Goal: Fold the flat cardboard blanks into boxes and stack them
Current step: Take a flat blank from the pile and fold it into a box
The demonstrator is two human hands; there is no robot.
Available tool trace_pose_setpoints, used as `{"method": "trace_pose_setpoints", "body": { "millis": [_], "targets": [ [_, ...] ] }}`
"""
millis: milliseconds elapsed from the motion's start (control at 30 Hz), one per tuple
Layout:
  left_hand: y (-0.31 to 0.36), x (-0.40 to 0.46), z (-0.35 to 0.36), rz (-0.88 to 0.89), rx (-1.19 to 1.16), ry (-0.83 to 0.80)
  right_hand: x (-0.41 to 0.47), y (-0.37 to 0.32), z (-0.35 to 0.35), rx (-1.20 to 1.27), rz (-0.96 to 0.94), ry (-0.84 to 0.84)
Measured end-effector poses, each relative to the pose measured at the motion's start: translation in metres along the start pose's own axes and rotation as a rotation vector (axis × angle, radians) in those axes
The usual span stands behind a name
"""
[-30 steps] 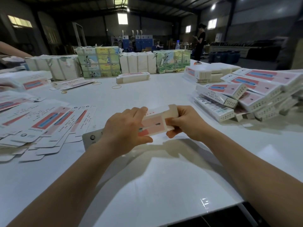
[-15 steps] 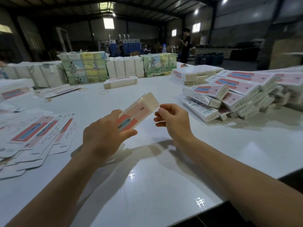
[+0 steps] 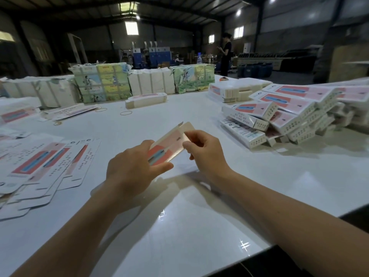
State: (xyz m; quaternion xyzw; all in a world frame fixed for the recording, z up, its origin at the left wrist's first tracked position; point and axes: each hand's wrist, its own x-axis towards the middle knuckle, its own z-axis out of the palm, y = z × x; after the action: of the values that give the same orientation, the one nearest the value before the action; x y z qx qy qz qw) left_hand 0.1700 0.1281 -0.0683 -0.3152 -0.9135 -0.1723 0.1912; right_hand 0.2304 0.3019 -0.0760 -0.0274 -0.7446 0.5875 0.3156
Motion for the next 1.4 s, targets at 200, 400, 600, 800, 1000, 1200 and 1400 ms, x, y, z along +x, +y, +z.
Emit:
{"method": "trace_pose_setpoints", "body": {
  "millis": [200,400,600,800,1000,1200,1400],
  "targets": [
    [0.003,0.0,-0.003,-0.028,-0.016,-0.034,0.004,-0.001,-0.004,-0.042,0.012,0.002],
    [-0.004,-0.002,-0.005,0.028,0.014,-0.074,0.009,0.001,-0.009,-0.172,0.03,-0.186],
    [0.001,0.001,-0.002,0.036,0.057,-0.027,0.007,-0.002,-0.005,-0.134,-0.004,-0.085],
    [0.003,-0.001,0.001,0.058,0.106,-0.01,0.003,-0.005,-0.002,-0.21,-0.05,-0.113],
    [0.004,-0.001,-0.002,0.033,0.096,-0.01,0.013,-0.002,-0.014,-0.583,-0.041,0.082],
    [0.007,-0.002,-0.004,0.053,0.093,-0.058,0.018,-0.009,-0.015,0.345,0.523,-0.132],
    [0.007,-0.001,-0.001,0.029,0.192,-0.053,-0.001,-0.009,-0.001,-0.612,-0.163,-0.089]
  ]
}}
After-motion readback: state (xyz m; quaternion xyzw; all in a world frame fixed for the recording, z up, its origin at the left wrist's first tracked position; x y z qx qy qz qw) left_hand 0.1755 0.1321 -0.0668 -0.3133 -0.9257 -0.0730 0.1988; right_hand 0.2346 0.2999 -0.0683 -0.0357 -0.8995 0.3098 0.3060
